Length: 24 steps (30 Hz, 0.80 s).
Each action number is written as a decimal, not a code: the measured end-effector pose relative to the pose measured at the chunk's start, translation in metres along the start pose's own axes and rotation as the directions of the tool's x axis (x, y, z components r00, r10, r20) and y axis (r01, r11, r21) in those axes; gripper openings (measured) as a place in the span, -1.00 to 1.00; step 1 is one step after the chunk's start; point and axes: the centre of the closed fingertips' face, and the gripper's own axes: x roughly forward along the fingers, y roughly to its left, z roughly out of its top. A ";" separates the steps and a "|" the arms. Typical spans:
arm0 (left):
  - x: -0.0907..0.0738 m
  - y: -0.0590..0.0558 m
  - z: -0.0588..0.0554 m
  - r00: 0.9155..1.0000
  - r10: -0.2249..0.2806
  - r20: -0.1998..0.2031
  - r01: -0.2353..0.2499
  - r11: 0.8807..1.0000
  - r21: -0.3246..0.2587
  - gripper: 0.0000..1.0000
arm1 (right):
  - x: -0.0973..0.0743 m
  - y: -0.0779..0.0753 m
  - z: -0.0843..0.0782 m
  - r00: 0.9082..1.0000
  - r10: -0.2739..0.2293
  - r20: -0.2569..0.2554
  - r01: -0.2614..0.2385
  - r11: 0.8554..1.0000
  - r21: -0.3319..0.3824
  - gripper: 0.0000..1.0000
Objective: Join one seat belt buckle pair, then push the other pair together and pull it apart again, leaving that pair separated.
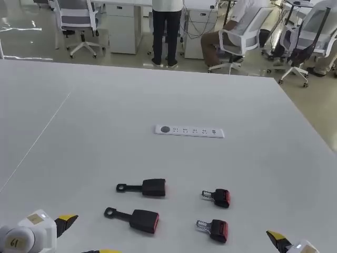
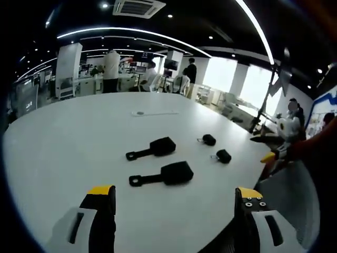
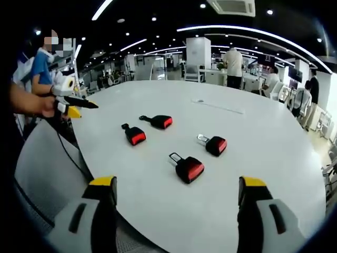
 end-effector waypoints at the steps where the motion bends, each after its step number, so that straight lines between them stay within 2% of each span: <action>1: 0.000 0.000 0.000 1.000 0.000 0.000 0.000 1.000 0.000 0.92 | 0.000 0.000 -0.001 1.000 0.000 -0.002 0.000 1.000 -0.002 0.96; 11: 0.000 -0.001 -0.002 1.000 -0.004 -0.010 0.004 1.000 0.010 0.91 | 0.000 -0.001 0.000 1.000 0.002 0.001 -0.002 1.000 -0.001 0.96; 24: 0.003 -0.005 0.002 1.000 -0.017 -0.021 0.018 0.999 0.036 0.90 | 0.006 0.001 0.002 0.999 0.031 -0.014 -0.031 0.999 -0.020 0.94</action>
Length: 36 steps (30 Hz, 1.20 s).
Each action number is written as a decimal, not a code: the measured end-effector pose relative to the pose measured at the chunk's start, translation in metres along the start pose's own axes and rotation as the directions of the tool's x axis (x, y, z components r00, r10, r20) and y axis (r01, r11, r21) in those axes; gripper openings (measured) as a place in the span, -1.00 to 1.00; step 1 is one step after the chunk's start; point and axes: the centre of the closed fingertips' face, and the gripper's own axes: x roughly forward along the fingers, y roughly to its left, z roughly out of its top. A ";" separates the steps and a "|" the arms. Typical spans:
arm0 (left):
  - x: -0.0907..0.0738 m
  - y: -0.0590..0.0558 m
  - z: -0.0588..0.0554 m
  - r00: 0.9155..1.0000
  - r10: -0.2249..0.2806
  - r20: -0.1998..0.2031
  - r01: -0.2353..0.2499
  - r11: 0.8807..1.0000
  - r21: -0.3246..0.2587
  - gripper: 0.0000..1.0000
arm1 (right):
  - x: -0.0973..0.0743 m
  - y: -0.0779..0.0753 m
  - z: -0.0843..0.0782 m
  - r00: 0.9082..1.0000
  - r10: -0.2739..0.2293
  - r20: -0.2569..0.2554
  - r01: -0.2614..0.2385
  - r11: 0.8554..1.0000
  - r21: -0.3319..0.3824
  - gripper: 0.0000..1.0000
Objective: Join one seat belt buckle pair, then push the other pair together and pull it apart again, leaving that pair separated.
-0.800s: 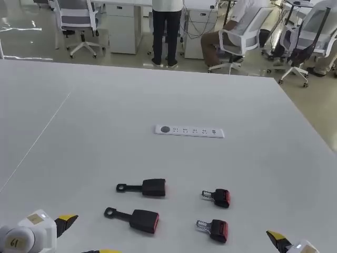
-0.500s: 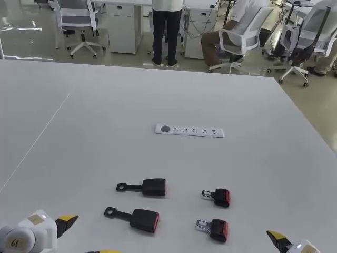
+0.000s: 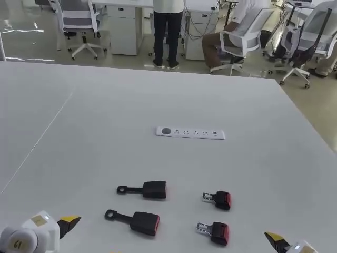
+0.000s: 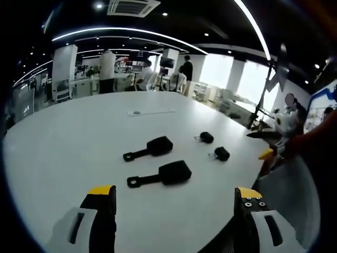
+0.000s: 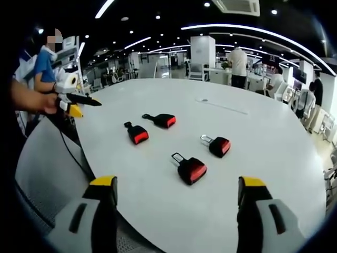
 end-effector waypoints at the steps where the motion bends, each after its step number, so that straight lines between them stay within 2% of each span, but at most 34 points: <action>1: 0.000 -0.001 0.001 1.000 -0.003 0.001 0.003 1.000 0.003 0.90 | 0.001 0.000 0.001 1.000 0.004 0.001 -0.004 1.000 -0.001 0.94; 5: 0.004 -0.001 -0.001 1.000 -0.009 -0.018 0.010 0.999 0.038 0.90 | 0.005 0.000 0.002 1.000 0.017 -0.004 -0.017 1.000 -0.008 0.94; 10: 0.007 0.001 0.002 1.000 -0.014 -0.017 0.015 0.999 0.041 0.90 | 0.009 0.001 0.004 0.999 0.038 -0.014 -0.038 0.999 -0.017 0.93; 23: 0.025 0.006 0.002 0.997 -0.058 -0.059 0.063 0.994 0.087 0.89 | 0.029 -0.003 0.003 0.994 0.093 -0.061 -0.095 0.995 -0.041 0.85; 25: 0.030 0.005 0.000 0.994 -0.080 -0.076 0.086 0.992 0.092 0.89 | 0.032 -0.004 0.003 0.992 0.100 -0.074 -0.104 0.993 -0.053 0.84; 30: 0.040 0.008 0.000 0.989 -0.098 -0.110 0.115 0.980 0.165 0.86 | 0.042 -0.009 0.008 0.989 0.120 -0.088 -0.126 0.990 -0.063 0.80; 33: 0.046 0.009 0.001 0.986 -0.116 -0.121 0.135 0.976 0.168 0.81 | 0.050 -0.011 0.008 0.983 0.147 -0.107 -0.155 0.986 -0.068 0.74; 36: 0.052 0.013 -0.002 0.980 -0.126 -0.156 0.158 0.964 0.212 0.79 | 0.058 -0.014 0.009 0.980 0.160 -0.123 -0.170 0.982 -0.080 0.73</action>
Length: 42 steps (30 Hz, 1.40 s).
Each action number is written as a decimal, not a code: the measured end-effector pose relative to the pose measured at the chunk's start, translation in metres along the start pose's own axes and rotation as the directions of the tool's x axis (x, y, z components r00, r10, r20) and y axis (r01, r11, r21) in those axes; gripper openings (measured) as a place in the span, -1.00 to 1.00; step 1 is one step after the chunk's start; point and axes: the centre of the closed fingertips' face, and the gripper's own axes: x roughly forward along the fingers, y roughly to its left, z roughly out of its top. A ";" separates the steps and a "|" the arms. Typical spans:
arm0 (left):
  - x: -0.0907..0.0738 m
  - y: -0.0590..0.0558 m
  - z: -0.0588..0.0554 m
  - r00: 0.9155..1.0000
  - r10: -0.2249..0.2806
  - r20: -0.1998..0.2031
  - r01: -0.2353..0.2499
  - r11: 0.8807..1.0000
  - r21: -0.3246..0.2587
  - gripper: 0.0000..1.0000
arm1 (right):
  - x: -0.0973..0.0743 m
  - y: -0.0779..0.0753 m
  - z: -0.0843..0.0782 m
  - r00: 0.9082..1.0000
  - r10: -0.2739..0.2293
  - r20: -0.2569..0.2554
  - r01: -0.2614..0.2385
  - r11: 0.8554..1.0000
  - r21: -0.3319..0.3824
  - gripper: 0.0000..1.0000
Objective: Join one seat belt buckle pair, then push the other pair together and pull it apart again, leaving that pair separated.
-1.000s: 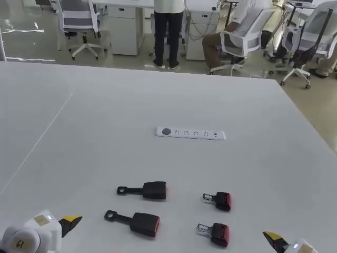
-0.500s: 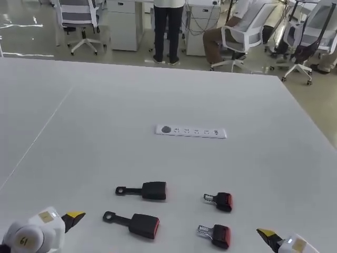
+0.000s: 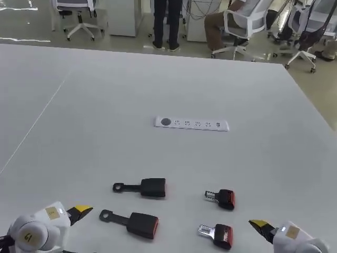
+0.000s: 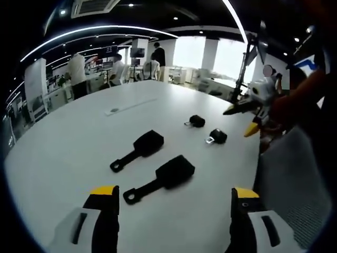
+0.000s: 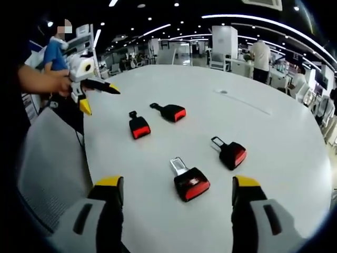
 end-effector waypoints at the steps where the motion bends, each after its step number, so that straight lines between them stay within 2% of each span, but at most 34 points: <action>1: 0.003 0.001 0.000 1.000 -0.009 -0.009 0.009 1.000 0.006 0.77 | 0.002 -0.001 0.000 1.000 0.007 -0.003 -0.007 1.000 -0.001 0.73; 6: 0.016 0.002 0.001 0.998 -0.054 -0.034 0.056 0.997 0.056 0.63 | 0.015 -0.004 -0.004 0.997 0.059 -0.045 -0.060 0.998 -0.026 0.68; 10: 0.027 0.007 -0.003 0.995 -0.081 -0.064 0.087 0.991 0.099 0.60 | 0.022 -0.005 -0.007 0.992 0.098 -0.083 -0.102 0.994 -0.047 0.60; 12: 0.034 0.007 -0.004 0.991 -0.105 -0.086 0.116 0.985 0.132 0.56 | 0.025 -0.007 -0.012 0.986 0.115 -0.117 -0.125 0.989 -0.076 0.59; 17: 0.055 0.014 -0.008 0.980 -0.150 -0.132 0.173 0.966 0.191 0.45 | 0.031 -0.012 -0.012 0.978 0.149 -0.144 -0.161 0.984 -0.079 0.54; 18: 0.057 0.012 -0.008 0.978 -0.154 -0.141 0.181 0.963 0.201 0.45 | 0.032 -0.013 -0.012 0.976 0.157 -0.152 -0.171 0.982 -0.079 0.53; 21: 0.068 0.009 -0.007 0.965 -0.191 -0.177 0.234 0.935 0.265 0.43 | 0.035 -0.015 -0.014 0.971 0.171 -0.168 -0.188 0.978 -0.090 0.49; 22: 0.070 0.009 -0.008 0.961 -0.198 -0.196 0.249 0.926 0.286 0.40 | 0.036 -0.015 -0.015 0.966 0.183 -0.180 -0.202 0.975 -0.089 0.48; 25: 0.080 0.009 -0.014 0.942 -0.216 -0.257 0.299 0.888 0.349 0.35 | 0.038 -0.015 -0.020 0.957 0.202 -0.208 -0.227 0.968 -0.106 0.45; 27: 0.086 0.007 -0.013 0.937 -0.234 -0.260 0.317 0.881 0.350 0.29 | 0.040 -0.013 -0.023 0.949 0.220 -0.227 -0.248 0.963 -0.105 0.42; 28: 0.088 0.005 -0.014 0.928 -0.249 -0.278 0.342 0.866 0.365 0.26 | 0.041 -0.012 -0.026 0.942 0.232 -0.242 -0.263 0.959 -0.106 0.40; 29: 0.090 0.005 -0.015 0.925 -0.250 -0.288 0.348 0.860 0.372 0.24 | 0.041 -0.011 -0.028 0.939 0.237 -0.250 -0.270 0.956 -0.110 0.40; 31: 0.094 0.008 -0.021 0.911 -0.253 -0.327 0.373 0.842 0.389 0.20 | 0.043 -0.011 -0.032 0.931 0.241 -0.275 -0.284 0.950 -0.128 0.38; 33: 0.098 0.009 -0.021 0.906 -0.252 -0.339 0.379 0.839 0.391 0.19 | 0.044 -0.010 -0.035 0.923 0.250 -0.293 -0.302 0.942 -0.146 0.36; 35: 0.102 0.008 -0.020 0.900 -0.270 -0.344 0.399 0.828 0.394 0.18 | 0.045 -0.009 -0.037 0.914 0.261 -0.311 -0.319 0.935 -0.154 0.33; 38: 0.107 0.006 -0.018 0.889 -0.281 -0.361 0.425 0.801 0.422 0.12 | 0.046 -0.010 -0.040 0.904 0.264 -0.337 -0.336 0.925 -0.175 0.26; 40: 0.109 0.006 -0.018 0.881 -0.293 -0.371 0.442 0.789 0.426 0.05 | 0.046 -0.011 -0.041 0.899 0.269 -0.346 -0.343 0.923 -0.175 0.25; 42: 0.111 0.005 -0.020 0.868 -0.308 -0.390 0.467 0.772 0.431 -0.04 | 0.047 -0.014 -0.044 0.893 0.270 -0.360 -0.348 0.921 -0.173 0.24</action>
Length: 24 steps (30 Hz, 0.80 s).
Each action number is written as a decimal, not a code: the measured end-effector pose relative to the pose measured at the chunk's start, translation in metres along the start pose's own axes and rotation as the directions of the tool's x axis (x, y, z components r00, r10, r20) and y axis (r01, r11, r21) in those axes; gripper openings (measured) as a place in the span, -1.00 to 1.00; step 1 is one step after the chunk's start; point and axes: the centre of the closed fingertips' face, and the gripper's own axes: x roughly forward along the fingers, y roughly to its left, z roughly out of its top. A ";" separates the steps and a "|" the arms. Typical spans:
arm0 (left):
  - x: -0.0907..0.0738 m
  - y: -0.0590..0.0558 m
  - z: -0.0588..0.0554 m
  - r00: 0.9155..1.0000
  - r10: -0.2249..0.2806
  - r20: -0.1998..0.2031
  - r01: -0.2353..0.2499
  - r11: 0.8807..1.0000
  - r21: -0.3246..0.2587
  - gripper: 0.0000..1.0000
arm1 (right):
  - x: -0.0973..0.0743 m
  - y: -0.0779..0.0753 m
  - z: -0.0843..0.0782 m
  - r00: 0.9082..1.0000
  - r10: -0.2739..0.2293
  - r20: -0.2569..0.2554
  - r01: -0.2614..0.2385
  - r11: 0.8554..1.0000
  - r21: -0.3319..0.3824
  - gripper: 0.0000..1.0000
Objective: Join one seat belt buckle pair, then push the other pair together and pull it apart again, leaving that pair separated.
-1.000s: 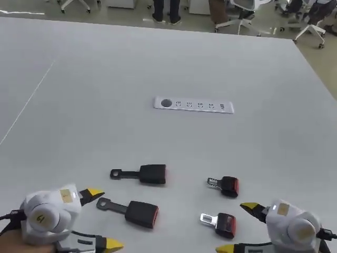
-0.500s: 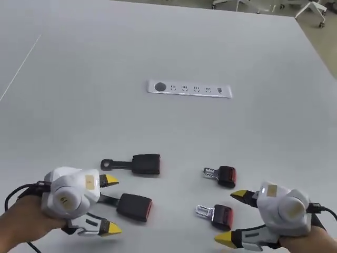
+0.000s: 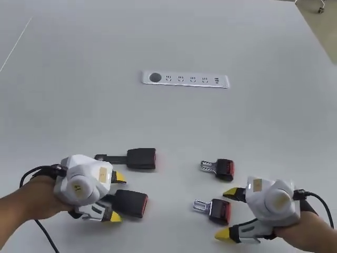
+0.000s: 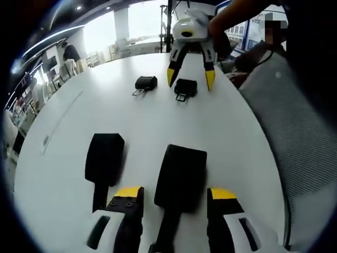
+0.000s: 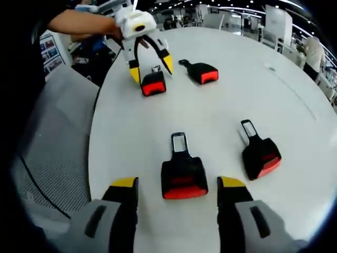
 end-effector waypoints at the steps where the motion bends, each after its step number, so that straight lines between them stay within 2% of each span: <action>1: 0.001 0.001 0.000 1.000 -0.003 -0.003 0.003 1.000 0.004 -0.07 | -0.001 -0.001 0.000 1.000 -0.001 0.002 0.001 1.000 -0.007 0.21; 3: 0.003 0.003 -0.002 1.000 -0.007 -0.009 0.007 1.000 0.006 -0.11 | -0.001 -0.002 0.000 1.000 0.001 -0.002 -0.001 1.000 -0.007 0.18; 5: 0.004 0.003 -0.006 0.999 -0.008 -0.037 0.009 0.999 0.033 -0.15 | -0.001 -0.003 0.000 1.000 -0.002 -0.007 0.002 1.000 -0.010 0.12; 6: 0.004 0.002 -0.001 1.000 -0.018 -0.012 0.019 0.999 0.049 -0.16 | -0.002 -0.005 -0.001 1.000 -0.010 -0.015 0.010 1.000 -0.027 0.02; 8: 0.003 0.003 -0.004 1.000 -0.013 -0.019 0.013 0.999 0.039 -0.17 | -0.001 -0.003 -0.003 0.999 0.000 -0.032 -0.002 0.999 -0.046 -0.12; 11: 0.002 -0.002 -0.005 1.000 -0.017 -0.017 0.017 0.999 0.039 -0.28 | -0.001 -0.004 -0.004 0.999 -0.004 -0.042 0.001 0.997 -0.073 -0.17; 17: 0.002 0.000 -0.005 1.000 0.027 -0.014 -0.027 1.000 -0.010 -0.32 | 0.001 -0.007 -0.002 0.996 0.005 -0.087 -0.015 0.994 -0.104 -0.30; 20: 0.001 0.000 -0.005 0.999 0.039 -0.018 -0.040 0.999 -0.022 -0.32 | 0.000 -0.008 -0.003 0.992 0.026 -0.125 -0.042 0.991 -0.131 -0.31; 24: 0.002 0.001 -0.004 0.998 0.049 -0.030 -0.050 0.998 -0.040 -0.32 | 0.000 -0.009 -0.003 0.983 0.052 -0.174 -0.074 0.990 -0.122 -0.32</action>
